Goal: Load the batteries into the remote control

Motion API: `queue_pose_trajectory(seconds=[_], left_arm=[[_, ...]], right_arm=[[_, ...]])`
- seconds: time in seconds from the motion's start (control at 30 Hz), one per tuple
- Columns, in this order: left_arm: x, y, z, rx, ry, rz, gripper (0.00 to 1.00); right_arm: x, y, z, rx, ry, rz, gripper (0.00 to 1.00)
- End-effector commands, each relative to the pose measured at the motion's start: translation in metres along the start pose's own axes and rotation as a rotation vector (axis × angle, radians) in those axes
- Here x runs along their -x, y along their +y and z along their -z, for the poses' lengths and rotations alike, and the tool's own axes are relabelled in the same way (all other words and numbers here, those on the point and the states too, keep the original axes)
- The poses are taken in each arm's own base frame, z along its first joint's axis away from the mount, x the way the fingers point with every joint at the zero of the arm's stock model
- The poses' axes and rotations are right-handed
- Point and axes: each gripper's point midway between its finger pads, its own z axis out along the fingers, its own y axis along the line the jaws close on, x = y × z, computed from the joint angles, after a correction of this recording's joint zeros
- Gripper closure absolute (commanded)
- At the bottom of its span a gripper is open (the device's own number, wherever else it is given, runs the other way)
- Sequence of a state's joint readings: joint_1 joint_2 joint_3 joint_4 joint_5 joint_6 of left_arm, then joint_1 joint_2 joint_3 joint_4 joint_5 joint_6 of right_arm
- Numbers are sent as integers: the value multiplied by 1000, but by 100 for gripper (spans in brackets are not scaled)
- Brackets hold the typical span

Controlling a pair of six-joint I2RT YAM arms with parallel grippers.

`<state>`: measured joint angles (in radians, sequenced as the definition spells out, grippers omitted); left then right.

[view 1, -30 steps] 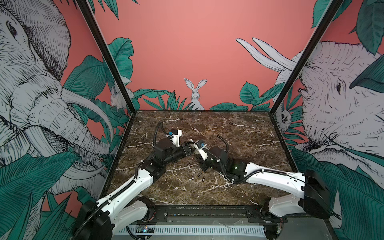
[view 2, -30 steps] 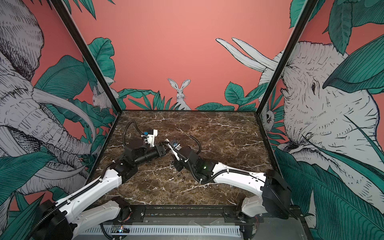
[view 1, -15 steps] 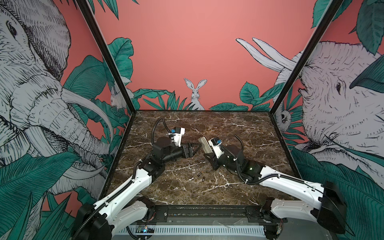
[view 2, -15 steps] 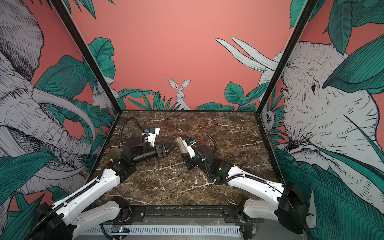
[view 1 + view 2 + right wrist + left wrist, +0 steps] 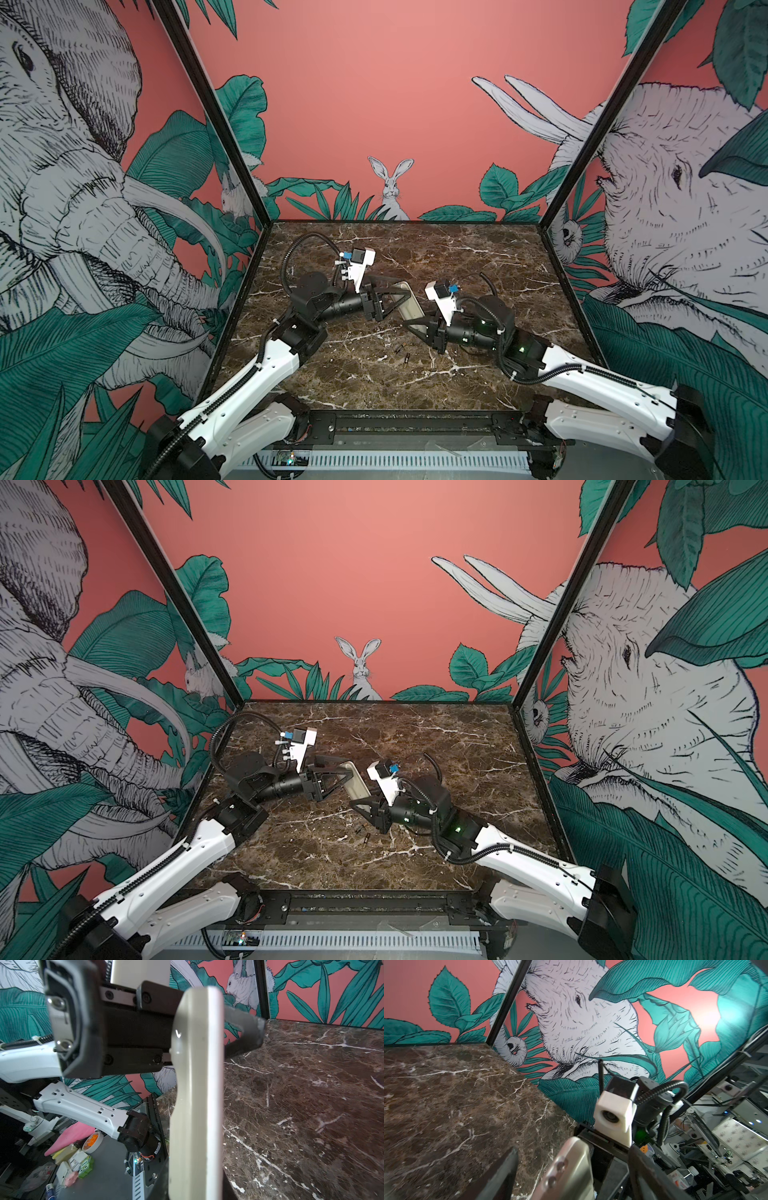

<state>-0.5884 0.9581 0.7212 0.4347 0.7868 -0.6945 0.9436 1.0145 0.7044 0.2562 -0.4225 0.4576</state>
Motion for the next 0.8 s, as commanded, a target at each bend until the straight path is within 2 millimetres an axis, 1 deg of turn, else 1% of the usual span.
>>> queue_pose_trajectory(seconds=[0.0,0.13,0.37,0.47,0.63,0.67,0.7,0.77], left_arm=[[13,-33,6,-116,-41,-72,22],[10,-37,9,-130,-36,-79,23],[8,-36,6,-142,-32,-84,24],[7,-36,5,-150,-32,-80,25],[9,-38,4,-165,-38,-90,34],[9,-38,3,-168,-36,-88,37],[9,-39,3,-171,-35,-90,40],[9,-37,1,-170,-33,-88,47]], right_arm=[[24,23,7,106,-106,10,95],[32,31,7,154,-151,-11,95],[39,37,3,202,-178,-26,95],[42,41,2,227,-194,-27,95],[40,39,-4,233,-190,-35,95],[38,38,-5,232,-183,-42,95],[43,41,-4,249,-203,-34,95],[44,42,-5,260,-207,-37,95]])
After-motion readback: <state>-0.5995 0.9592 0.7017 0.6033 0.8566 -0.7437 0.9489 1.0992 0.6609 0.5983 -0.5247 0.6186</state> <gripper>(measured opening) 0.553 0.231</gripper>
